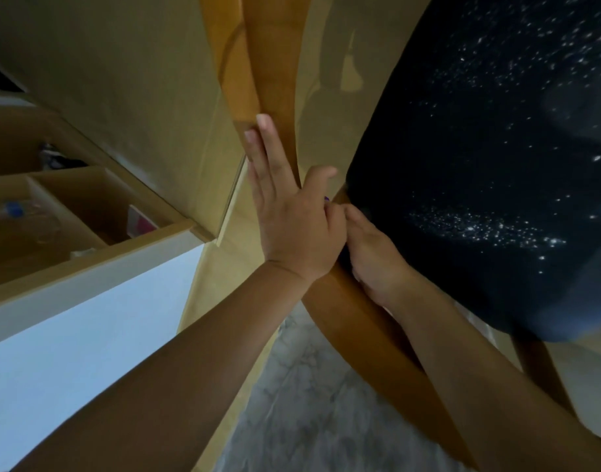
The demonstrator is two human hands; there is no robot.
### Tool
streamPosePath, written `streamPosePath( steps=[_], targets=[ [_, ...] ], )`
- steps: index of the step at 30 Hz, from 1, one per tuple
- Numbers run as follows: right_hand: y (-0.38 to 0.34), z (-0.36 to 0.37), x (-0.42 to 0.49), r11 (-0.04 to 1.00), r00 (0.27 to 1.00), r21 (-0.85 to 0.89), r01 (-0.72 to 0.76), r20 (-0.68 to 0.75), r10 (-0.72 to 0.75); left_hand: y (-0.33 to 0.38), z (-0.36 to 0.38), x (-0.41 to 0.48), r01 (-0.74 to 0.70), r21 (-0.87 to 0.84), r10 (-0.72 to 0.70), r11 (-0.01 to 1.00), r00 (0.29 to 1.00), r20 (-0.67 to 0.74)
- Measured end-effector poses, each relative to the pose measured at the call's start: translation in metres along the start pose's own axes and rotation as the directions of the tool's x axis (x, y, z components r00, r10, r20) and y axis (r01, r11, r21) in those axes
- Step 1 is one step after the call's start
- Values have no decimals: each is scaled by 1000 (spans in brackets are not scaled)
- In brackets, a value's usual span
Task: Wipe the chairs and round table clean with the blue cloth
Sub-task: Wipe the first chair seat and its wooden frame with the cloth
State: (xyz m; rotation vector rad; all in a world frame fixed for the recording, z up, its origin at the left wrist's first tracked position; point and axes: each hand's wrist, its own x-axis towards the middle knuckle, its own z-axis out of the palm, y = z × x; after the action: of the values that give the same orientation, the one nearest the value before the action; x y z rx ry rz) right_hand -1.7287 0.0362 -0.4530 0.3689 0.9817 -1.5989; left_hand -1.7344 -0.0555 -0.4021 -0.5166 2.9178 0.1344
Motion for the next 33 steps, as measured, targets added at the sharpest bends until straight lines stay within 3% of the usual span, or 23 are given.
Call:
streamPosePath(
  steps=[4,11,18,22,26,29,33],
  targets=[
    [-2,4,27,994,998,-95,60,-2,-60,-2,2,5,-11,20,11,1000,1000,-17],
    [16,-4,73,978,983,-207,5,-181,-43,-3,5,1,-10,59,12,998,1000,-29],
    [10,0,50,990,988,-140,21,-148,-42,-3,0,3,-47,64,48,997,999,-18],
    [5,0,16,991,982,-97,93,-156,-107,-5,-3,6,-58,67,54,996,997,62],
    [-3,0,-18,977,957,-175,122,-240,-162,1,-11,-1,-39,26,38,999,998,44],
    [-10,-13,-48,962,925,-240,131,-320,-206,-11,-10,5,-40,84,23,996,981,191],
    [-8,-44,-100,873,825,-456,175,-416,-383,7,-20,0,-85,39,76,996,978,192]
  ],
)
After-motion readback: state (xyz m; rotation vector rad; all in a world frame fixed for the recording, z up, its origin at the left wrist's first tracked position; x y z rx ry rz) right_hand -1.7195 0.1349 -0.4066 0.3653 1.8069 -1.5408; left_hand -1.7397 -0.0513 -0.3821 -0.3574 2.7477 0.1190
